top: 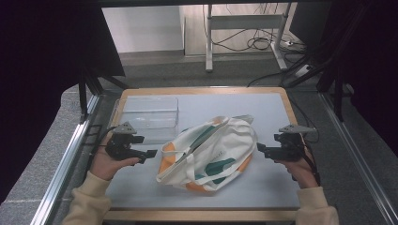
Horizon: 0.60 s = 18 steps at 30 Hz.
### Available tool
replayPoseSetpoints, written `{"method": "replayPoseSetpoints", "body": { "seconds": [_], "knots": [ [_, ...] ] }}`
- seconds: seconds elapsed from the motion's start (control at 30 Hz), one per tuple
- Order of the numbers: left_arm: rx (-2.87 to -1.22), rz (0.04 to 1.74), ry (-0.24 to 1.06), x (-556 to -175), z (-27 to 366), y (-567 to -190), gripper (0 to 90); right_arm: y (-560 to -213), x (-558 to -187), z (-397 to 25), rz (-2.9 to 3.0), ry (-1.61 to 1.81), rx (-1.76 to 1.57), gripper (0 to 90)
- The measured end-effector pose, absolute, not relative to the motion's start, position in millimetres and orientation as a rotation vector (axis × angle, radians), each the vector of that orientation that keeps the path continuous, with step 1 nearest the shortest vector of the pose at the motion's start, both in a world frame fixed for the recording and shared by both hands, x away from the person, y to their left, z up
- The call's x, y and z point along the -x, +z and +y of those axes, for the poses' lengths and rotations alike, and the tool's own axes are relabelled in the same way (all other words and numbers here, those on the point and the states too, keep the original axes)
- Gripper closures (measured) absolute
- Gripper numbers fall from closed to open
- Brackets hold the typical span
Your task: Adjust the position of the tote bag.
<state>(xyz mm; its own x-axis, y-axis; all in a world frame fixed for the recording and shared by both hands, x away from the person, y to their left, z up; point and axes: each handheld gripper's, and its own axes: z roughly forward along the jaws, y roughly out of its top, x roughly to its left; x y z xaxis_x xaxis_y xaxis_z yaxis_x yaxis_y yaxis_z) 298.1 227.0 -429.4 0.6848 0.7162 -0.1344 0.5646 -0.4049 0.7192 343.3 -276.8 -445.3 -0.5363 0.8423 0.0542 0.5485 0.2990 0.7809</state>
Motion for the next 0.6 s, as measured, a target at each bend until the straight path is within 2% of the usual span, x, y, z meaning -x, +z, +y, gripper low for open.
{"method": "replayPoseSetpoints", "body": {
  "seconds": [0.3, 0.6],
  "knots": [
    [-2.12, 0.918, 0.251, -287.6, 217.6, -420.2, 23.0, -442.3, -340.4, -272.5, 2.213, 1.123, -1.221, 18.5],
    [-2.146, 0.823, 0.199, -277.2, 196.1, -414.6, 24.0, -443.7, -340.5, -269.6, 2.224, 1.098, -1.212, 18.5]
  ]
}}
